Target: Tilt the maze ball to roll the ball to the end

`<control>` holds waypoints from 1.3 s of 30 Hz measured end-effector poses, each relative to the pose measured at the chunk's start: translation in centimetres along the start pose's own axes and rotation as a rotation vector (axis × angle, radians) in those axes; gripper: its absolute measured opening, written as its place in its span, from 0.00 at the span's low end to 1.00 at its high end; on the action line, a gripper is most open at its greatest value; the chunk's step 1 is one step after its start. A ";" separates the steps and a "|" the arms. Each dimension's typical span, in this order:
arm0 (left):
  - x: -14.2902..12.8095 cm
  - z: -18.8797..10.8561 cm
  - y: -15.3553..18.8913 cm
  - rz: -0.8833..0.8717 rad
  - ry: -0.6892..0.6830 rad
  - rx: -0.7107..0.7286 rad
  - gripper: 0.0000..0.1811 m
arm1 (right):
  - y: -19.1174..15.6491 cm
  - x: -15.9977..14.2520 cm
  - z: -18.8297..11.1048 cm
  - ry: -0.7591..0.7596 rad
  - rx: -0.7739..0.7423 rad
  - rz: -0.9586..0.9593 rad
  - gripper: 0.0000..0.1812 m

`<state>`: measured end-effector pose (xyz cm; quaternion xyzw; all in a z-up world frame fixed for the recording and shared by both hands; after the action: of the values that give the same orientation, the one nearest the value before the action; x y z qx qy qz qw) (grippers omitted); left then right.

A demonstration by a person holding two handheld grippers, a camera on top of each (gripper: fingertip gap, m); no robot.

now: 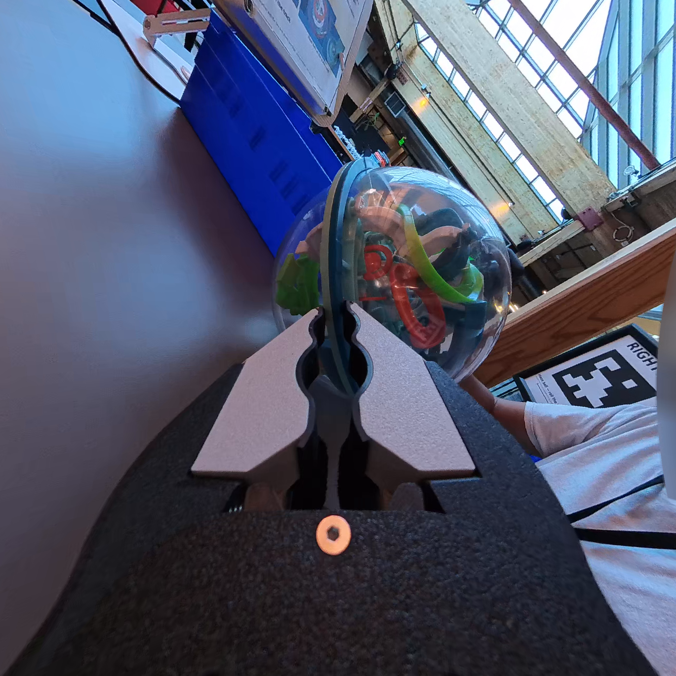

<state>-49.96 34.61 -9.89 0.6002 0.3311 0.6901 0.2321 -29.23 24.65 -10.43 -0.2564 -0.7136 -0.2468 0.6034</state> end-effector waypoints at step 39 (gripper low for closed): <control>-0.1 -0.2 -0.6 -0.005 0.016 0.012 0.04 | -0.2 -0.2 0.6 -0.035 -0.015 -0.008 0.77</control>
<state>-50.19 34.88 -10.38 0.5953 0.3385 0.6923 0.2274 -29.72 24.88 -10.74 -0.2625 -0.7232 -0.2500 0.5879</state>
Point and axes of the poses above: each gripper's, where its closed fingertips meet, z out along the fingers, x out of its top, y = z × x across the jaws, the point moved 6 cm from there along -z, back along the fingers, and after that the axes turned 9 degrees about y, right-handed, at the moved point
